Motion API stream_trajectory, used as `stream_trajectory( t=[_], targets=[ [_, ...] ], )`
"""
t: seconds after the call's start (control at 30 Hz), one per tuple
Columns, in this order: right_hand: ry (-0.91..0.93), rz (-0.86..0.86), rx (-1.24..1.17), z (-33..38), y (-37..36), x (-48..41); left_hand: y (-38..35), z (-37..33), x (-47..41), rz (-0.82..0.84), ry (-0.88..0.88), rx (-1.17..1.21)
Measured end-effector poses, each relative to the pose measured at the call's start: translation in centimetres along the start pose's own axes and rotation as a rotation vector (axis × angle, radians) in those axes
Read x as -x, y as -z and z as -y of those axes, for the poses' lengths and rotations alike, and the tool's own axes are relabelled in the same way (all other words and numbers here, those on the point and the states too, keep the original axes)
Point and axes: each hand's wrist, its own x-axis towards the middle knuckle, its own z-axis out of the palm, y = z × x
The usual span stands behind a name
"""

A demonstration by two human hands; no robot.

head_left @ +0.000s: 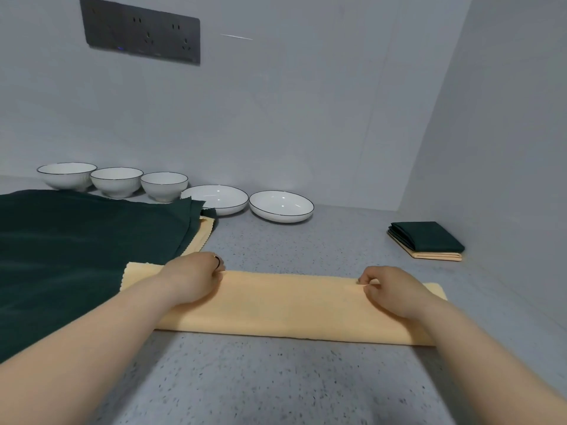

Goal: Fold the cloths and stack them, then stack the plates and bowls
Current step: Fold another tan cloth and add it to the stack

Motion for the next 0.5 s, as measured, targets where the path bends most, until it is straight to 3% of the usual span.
stream_trajectory(
  t=[0.5],
  targets=[
    [-0.017,-0.132,0.058,0.0,-1.7,-3.3,-1.5,1.2,-2.2,-0.062,0.027,0.05]
  ],
)
